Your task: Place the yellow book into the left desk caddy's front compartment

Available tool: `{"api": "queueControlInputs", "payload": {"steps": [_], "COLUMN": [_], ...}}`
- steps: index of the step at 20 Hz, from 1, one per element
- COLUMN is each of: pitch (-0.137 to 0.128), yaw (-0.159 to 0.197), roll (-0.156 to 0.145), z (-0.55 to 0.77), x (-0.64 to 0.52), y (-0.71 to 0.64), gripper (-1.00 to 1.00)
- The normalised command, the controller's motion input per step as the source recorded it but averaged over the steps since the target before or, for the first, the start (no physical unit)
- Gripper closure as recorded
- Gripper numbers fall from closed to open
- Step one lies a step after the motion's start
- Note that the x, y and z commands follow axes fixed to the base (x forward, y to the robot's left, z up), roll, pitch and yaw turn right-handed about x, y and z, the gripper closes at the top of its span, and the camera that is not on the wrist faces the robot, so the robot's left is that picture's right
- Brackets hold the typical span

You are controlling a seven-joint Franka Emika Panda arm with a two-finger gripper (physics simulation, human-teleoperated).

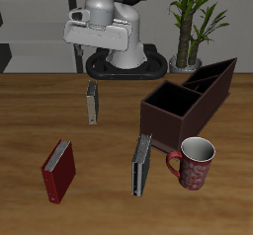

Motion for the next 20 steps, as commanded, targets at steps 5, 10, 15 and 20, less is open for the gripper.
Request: {"api": "queueControlInputs", "payload": {"steps": [5,10,15,20], "pitch": [0.011,-0.007,-0.007,-0.036], "yaw": [-0.007,0.002,0.004,0.013], "roll": [-0.01,-0.023,0.001,-0.032], "z": [-0.1,-0.21,-0.18,-0.24], "x": [0.09,-0.01,0.0,0.02], "y": [-0.04,0.05,0.04,-0.08], "gripper": [-1.0,-1.0,-1.0,-1.0]}}
